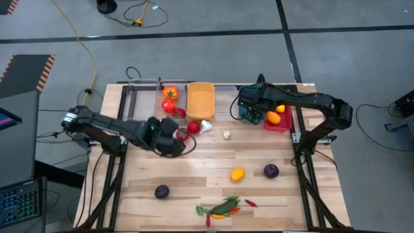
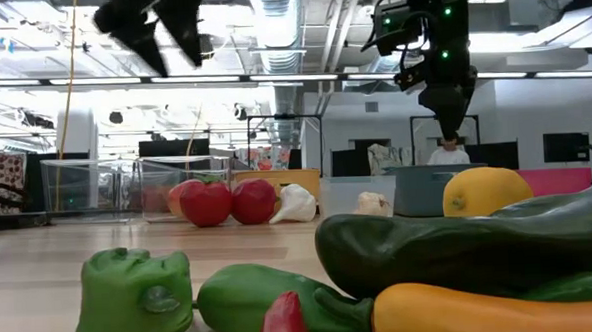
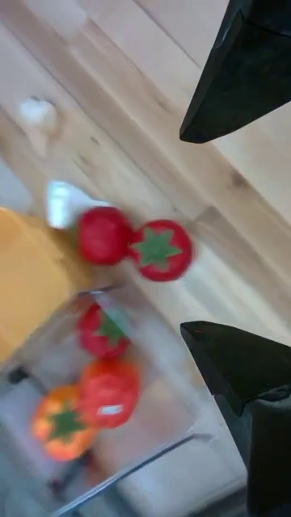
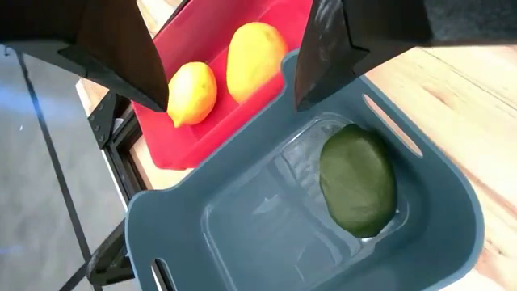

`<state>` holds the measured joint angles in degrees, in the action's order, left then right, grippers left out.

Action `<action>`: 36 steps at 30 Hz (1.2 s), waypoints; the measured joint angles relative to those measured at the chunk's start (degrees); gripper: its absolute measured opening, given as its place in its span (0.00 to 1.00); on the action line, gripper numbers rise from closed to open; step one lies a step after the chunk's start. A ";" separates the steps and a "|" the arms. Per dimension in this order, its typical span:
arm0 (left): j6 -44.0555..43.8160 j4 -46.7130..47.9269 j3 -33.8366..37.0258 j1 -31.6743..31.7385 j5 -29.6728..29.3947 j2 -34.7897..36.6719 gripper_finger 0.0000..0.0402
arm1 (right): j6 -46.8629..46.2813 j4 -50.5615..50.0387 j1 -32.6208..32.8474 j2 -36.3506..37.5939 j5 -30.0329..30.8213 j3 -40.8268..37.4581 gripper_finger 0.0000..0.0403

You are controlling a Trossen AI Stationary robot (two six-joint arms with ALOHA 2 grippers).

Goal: Sort produce into baskets
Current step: Put the tomato into the right transparent bin

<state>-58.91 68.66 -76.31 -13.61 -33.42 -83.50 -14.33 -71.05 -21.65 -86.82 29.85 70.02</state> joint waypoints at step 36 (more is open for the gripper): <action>-0.39 -50.39 35.18 6.96 -4.64 0.00 0.91 | -8.21 6.51 18.80 14.73 -0.01 0.00 0.74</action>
<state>-59.30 18.27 -41.13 -6.65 -38.06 -83.50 -22.55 -64.53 -2.85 -72.10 29.85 70.02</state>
